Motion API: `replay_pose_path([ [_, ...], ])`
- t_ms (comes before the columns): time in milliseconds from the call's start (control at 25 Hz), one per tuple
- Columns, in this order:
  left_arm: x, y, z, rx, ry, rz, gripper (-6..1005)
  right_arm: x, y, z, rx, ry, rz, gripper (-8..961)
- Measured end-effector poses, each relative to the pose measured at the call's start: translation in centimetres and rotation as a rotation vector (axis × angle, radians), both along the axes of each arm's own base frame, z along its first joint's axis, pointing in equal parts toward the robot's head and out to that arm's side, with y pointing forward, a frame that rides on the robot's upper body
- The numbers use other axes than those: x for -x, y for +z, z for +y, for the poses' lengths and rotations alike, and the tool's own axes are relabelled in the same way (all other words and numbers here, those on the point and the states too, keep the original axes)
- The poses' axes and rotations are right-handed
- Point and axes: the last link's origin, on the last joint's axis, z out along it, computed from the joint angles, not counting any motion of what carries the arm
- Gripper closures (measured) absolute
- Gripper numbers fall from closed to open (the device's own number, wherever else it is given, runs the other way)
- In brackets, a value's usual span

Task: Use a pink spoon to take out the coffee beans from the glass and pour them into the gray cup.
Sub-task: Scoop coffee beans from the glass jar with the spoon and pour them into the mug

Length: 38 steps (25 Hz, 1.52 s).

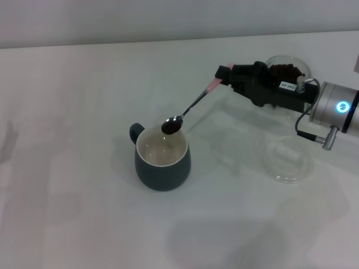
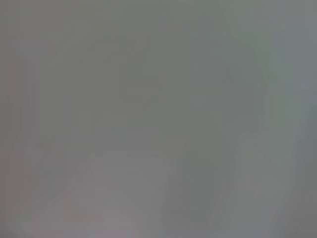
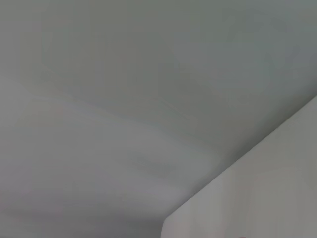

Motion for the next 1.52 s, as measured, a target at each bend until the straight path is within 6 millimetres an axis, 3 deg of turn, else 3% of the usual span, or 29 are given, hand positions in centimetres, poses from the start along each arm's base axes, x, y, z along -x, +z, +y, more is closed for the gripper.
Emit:
replay_pose_path([
  [440,-0.1,-0.2,-0.1,0.006,-0.005,-0.002,106,0.6,-0.9,-0.5,-0.049,0.160,-0.114,808],
  [960,-0.2,-0.2,0.0,0.006,-0.008,-0.007,106,1.8,-0.9,-1.3,-0.185,0.480,-0.273,807],
  [1520,-0.3,0.0,0.3,-0.004,-0.007,-0.010,106,1.7,0.9,-1.9,-0.267,0.488,-0.217,808],
])
